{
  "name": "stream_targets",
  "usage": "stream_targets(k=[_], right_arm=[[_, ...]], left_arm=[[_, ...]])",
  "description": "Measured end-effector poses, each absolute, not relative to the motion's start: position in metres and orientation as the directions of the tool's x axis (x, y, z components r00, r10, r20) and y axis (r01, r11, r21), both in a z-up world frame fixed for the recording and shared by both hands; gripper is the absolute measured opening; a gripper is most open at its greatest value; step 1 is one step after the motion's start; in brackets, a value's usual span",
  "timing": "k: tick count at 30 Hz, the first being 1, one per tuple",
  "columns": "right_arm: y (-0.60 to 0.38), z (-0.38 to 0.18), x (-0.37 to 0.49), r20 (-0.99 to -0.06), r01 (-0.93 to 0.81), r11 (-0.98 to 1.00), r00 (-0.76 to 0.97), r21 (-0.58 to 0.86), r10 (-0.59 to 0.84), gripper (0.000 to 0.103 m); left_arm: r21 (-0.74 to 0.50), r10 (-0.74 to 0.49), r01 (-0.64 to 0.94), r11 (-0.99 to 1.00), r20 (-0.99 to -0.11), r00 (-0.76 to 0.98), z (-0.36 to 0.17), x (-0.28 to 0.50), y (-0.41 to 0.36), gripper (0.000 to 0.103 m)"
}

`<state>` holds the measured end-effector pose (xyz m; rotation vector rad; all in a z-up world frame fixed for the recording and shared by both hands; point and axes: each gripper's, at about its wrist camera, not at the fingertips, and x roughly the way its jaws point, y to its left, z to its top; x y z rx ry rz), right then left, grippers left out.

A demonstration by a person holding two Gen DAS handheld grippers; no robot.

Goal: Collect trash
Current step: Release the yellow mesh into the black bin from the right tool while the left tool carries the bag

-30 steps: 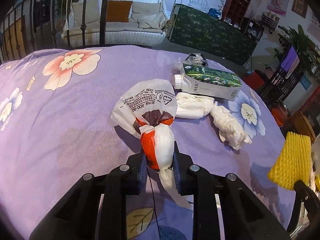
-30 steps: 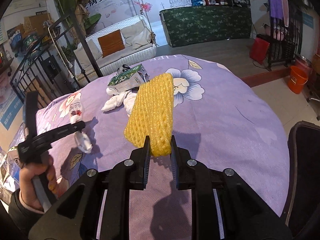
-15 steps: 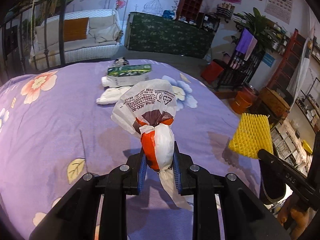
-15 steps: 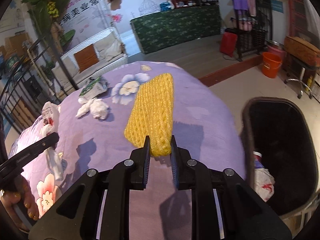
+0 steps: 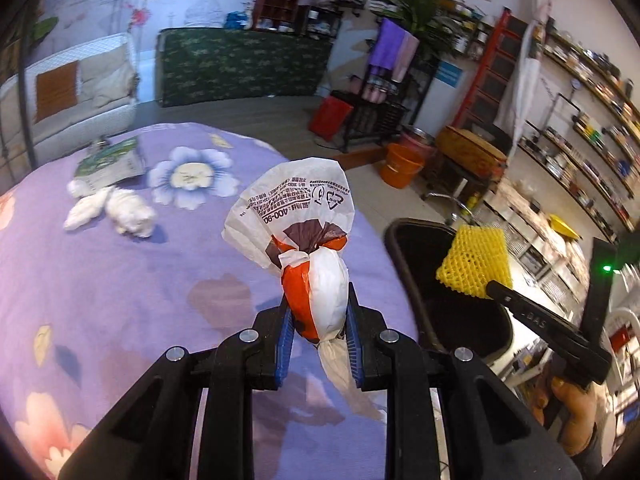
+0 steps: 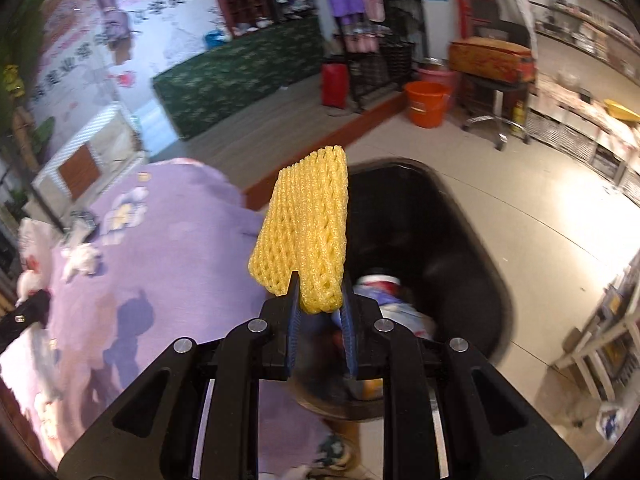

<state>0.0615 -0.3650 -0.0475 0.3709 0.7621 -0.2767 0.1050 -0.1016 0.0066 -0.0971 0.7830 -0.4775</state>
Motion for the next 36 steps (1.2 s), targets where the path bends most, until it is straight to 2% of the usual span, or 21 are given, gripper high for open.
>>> stream_targets(k=[9, 17, 20, 21, 22, 27, 31, 36], right_arm=[[-0.399, -0.089, 0.062, -0.776, 0.471, 0.852, 0.617, 0.227, -0.134, 0.019], [-0.407, -0.119, 0.067, -0.807, 0.489, 0.842, 0.578, 0.228, -0.117, 0.020], [-0.408, -0.125, 0.068, -0.811, 0.498, 0.834, 0.574, 0.237, -0.112, 0.032], [-0.408, -0.125, 0.068, -0.811, 0.504, 0.832, 0.573, 0.234, -0.120, 0.045], [-0.409, -0.125, 0.066, -0.806, 0.507, 0.830, 0.578, 0.234, -0.126, 0.052], [-0.412, -0.108, 0.054, -0.776, 0.521, 0.824, 0.607, 0.223, -0.174, 0.053], [-0.419, -0.090, 0.043, -0.746, 0.550, 0.806, 0.626, 0.218, -0.226, 0.068], [-0.431, -0.077, 0.030, -0.725, 0.574, 0.788, 0.638, 0.224, -0.259, 0.071]], left_arm=[[-0.239, -0.532, 0.532, 0.812, -0.677, 0.508, -0.006, 0.098, -0.172, 0.022], [-0.226, -0.548, 0.596, 0.771, -0.713, 0.439, -0.023, 0.097, -0.211, 0.022], [-0.226, -0.551, 0.611, 0.759, -0.723, 0.418, -0.027, 0.097, -0.222, 0.022], [-0.225, -0.551, 0.616, 0.755, -0.726, 0.411, -0.029, 0.097, -0.225, 0.022], [-0.223, -0.551, 0.620, 0.752, -0.729, 0.406, -0.030, 0.097, -0.228, 0.022], [-0.224, -0.556, 0.646, 0.730, -0.745, 0.369, -0.037, 0.098, -0.242, 0.022], [-0.227, -0.554, 0.658, 0.717, -0.759, 0.342, -0.044, 0.103, -0.255, 0.022], [-0.224, -0.548, 0.679, 0.699, -0.778, 0.308, -0.051, 0.110, -0.277, 0.022]])
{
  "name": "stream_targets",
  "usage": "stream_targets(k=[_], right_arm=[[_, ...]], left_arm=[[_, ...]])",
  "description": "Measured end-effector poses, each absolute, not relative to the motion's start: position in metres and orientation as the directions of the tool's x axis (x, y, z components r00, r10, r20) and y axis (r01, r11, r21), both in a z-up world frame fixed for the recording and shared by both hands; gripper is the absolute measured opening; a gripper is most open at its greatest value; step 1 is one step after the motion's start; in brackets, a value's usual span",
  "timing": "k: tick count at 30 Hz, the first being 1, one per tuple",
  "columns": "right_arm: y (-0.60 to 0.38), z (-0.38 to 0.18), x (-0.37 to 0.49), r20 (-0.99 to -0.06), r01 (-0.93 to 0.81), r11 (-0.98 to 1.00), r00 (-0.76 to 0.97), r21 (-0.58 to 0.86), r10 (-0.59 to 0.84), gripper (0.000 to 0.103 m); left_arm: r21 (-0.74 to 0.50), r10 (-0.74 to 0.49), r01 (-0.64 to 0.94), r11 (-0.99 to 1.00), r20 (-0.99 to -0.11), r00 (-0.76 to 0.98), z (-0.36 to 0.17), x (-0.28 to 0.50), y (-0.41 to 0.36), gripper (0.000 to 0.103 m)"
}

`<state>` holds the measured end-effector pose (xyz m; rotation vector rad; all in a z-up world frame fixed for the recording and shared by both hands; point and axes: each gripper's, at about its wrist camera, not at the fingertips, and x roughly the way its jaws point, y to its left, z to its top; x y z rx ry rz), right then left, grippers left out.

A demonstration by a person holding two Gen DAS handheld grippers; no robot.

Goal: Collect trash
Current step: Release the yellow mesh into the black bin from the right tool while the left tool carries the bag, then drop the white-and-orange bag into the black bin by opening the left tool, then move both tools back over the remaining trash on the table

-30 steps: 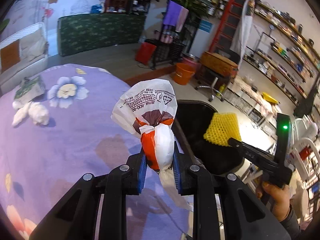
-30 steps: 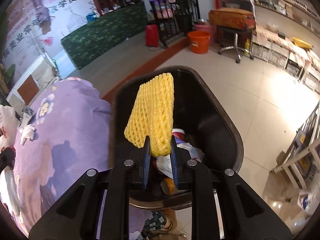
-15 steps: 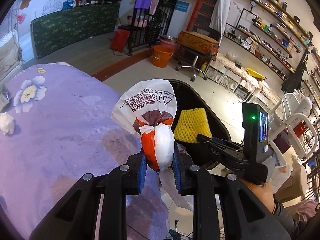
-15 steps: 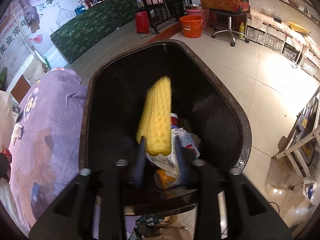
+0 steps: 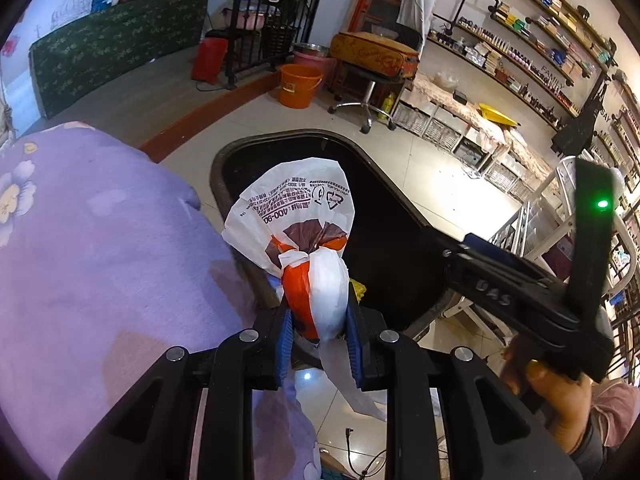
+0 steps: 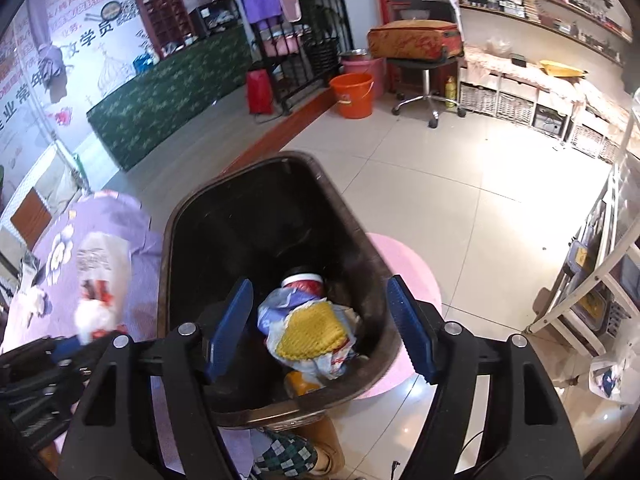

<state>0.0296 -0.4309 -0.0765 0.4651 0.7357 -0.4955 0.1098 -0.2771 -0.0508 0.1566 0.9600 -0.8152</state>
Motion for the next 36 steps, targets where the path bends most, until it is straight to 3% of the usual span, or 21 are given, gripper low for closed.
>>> stream_targets(k=[20, 22, 27, 29, 36], right_arm=[[-0.455, -0.064, 0.002, -0.707, 0.641, 0.734, 0.625, 0.223, -0.331, 0.075], [-0.455, -0.063, 0.001, -0.706, 0.645, 0.731, 0.624, 0.223, -0.335, 0.075], [-0.458, -0.063, 0.000, -0.705, 0.650, 0.726, 0.623, 0.225, -0.339, 0.075], [-0.456, -0.063, 0.000, -0.705, 0.650, 0.725, 0.623, 0.227, -0.339, 0.076], [-0.450, -0.058, 0.009, -0.692, 0.620, 0.749, 0.647, 0.231, -0.322, 0.078]], left_arm=[[-0.147, -0.484, 0.749, 0.646, -0.838, 0.253, -0.078, 0.126, -0.340, 0.023], [-0.131, -0.475, 0.756, 0.641, -0.842, 0.257, -0.081, 0.127, -0.344, 0.030], [-0.125, -0.502, 0.765, 0.632, -0.818, 0.282, -0.079, 0.123, -0.341, 0.074], [-0.101, -0.502, 0.771, 0.629, -0.810, 0.304, -0.077, 0.121, -0.339, 0.081], [-0.126, -0.527, 0.755, 0.643, -0.789, 0.317, -0.065, 0.114, -0.314, 0.087]])
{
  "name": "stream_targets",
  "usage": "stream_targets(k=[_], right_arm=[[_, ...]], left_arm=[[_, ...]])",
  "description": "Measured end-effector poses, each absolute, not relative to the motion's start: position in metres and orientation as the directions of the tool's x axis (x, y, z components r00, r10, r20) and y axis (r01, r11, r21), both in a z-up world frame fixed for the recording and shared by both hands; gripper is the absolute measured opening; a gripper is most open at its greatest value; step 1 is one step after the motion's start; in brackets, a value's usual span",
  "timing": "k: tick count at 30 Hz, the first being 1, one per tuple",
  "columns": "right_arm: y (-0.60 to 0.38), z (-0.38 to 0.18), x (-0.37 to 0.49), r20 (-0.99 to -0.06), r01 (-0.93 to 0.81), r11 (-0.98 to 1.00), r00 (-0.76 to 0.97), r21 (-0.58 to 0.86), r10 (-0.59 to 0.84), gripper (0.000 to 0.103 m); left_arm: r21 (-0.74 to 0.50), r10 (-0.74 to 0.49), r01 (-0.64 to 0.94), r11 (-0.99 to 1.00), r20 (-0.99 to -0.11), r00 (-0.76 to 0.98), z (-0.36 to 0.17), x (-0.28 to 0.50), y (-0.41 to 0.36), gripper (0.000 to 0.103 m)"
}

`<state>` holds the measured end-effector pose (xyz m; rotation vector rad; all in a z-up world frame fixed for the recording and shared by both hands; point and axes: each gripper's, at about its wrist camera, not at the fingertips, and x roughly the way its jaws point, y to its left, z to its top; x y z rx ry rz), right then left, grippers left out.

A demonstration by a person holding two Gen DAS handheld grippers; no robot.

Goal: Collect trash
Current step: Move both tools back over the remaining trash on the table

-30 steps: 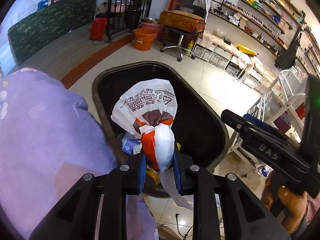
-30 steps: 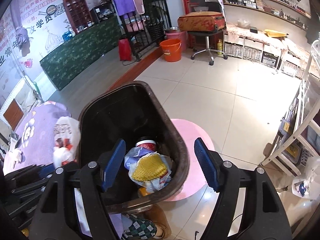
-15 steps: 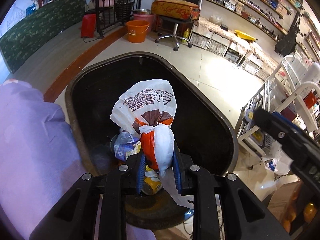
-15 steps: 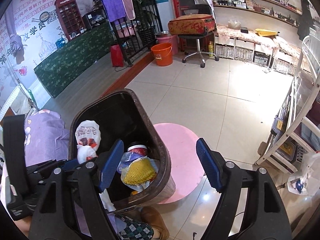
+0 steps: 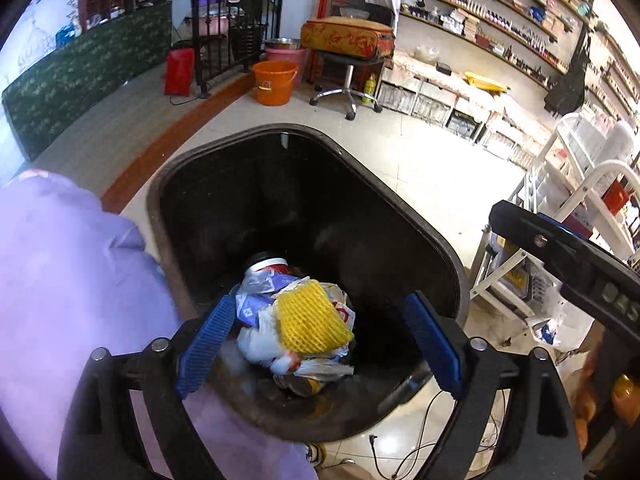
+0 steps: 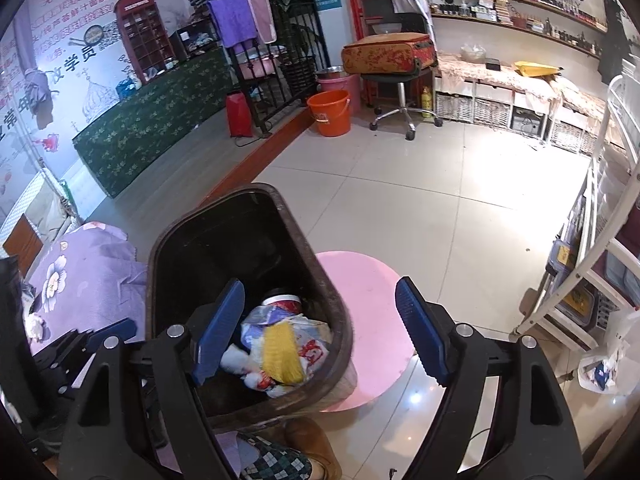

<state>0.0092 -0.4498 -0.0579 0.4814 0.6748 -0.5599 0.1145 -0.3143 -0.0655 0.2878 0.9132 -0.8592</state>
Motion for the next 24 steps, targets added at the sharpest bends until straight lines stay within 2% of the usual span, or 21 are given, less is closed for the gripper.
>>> stream_targets(k=[11, 17, 24], right_arm=[[-0.382, -0.051, 0.071, -0.683, 0.404, 0.882, 0.716, 0.242, -0.140, 0.081], [-0.319, -0.047, 0.107, -0.684, 0.209, 0.944, 0.729, 0.255, 0.024, 0.081], [-0.253, -0.046, 0.150, -0.703, 0.010, 0.957, 0.681, 0.290, 0.206, 0.081]], left_arm=[[-0.060, -0.462, 0.630, 0.774, -0.733, 0.498, -0.042, 0.115, -0.223, 0.096], [-0.100, -0.390, 0.476, 0.874, -0.728, 0.564, -0.037, 0.127, -0.156, 0.097], [-0.069, -0.253, 0.298, 0.952, -0.725, 0.641, -0.035, 0.134, -0.077, 0.097]])
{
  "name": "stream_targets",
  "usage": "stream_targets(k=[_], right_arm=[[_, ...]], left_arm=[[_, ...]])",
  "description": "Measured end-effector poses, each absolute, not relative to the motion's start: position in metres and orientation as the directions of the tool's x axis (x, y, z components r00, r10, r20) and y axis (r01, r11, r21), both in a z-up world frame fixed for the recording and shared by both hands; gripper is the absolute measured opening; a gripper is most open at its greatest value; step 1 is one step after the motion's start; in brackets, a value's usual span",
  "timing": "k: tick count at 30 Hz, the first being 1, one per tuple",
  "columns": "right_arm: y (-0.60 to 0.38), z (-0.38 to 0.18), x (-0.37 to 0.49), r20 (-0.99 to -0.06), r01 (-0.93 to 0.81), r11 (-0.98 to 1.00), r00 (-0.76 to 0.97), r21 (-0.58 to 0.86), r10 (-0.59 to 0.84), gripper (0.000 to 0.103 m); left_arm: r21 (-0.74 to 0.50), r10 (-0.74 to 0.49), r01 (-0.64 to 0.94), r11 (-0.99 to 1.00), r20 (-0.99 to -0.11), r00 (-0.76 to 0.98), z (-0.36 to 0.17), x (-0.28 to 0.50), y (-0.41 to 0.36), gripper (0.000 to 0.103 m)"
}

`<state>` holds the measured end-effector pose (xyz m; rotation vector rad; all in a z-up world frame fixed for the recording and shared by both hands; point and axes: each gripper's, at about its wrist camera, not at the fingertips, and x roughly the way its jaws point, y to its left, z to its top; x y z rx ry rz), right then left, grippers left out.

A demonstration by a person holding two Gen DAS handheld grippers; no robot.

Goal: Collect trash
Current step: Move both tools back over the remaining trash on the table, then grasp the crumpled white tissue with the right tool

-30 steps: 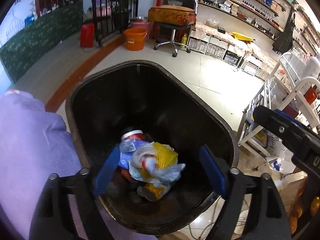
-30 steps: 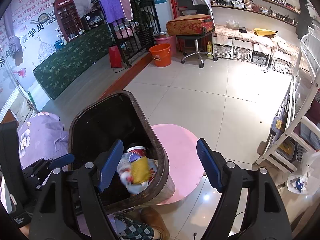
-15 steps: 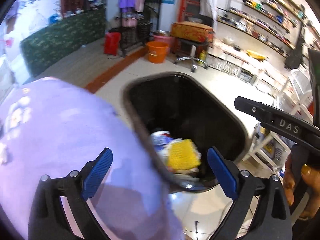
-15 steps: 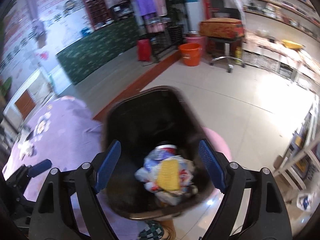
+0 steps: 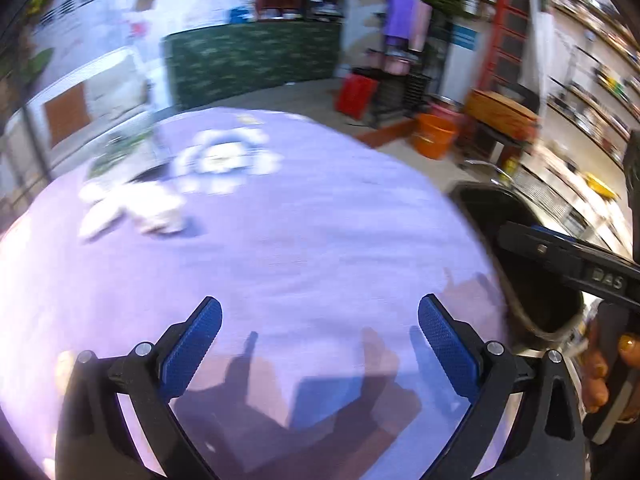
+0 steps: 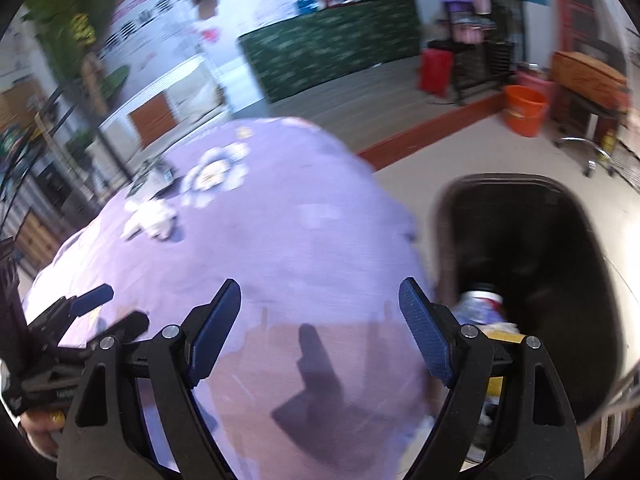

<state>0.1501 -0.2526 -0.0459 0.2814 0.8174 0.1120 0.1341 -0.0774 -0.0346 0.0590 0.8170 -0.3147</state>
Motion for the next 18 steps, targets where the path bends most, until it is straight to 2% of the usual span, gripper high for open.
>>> stream_targets(k=[10, 18], right_arm=[[-0.140, -0.047, 0.219, -0.747, -0.244, 0.925, 0.545, 0.292, 0.380, 0.081], [-0.036, -0.055, 0.289, -0.793, -0.415, 0.885, 0.456, 0.212, 0.404, 0.081]], left_arm=[[-0.126, -0.118, 0.035, 0.991, -0.745, 0.657, -0.041, 0.153, 0.051, 0.097], [-0.118, -0.067, -0.036, 0.992, -0.762, 0.644, -0.044, 0.173, 0.109, 0.097]])
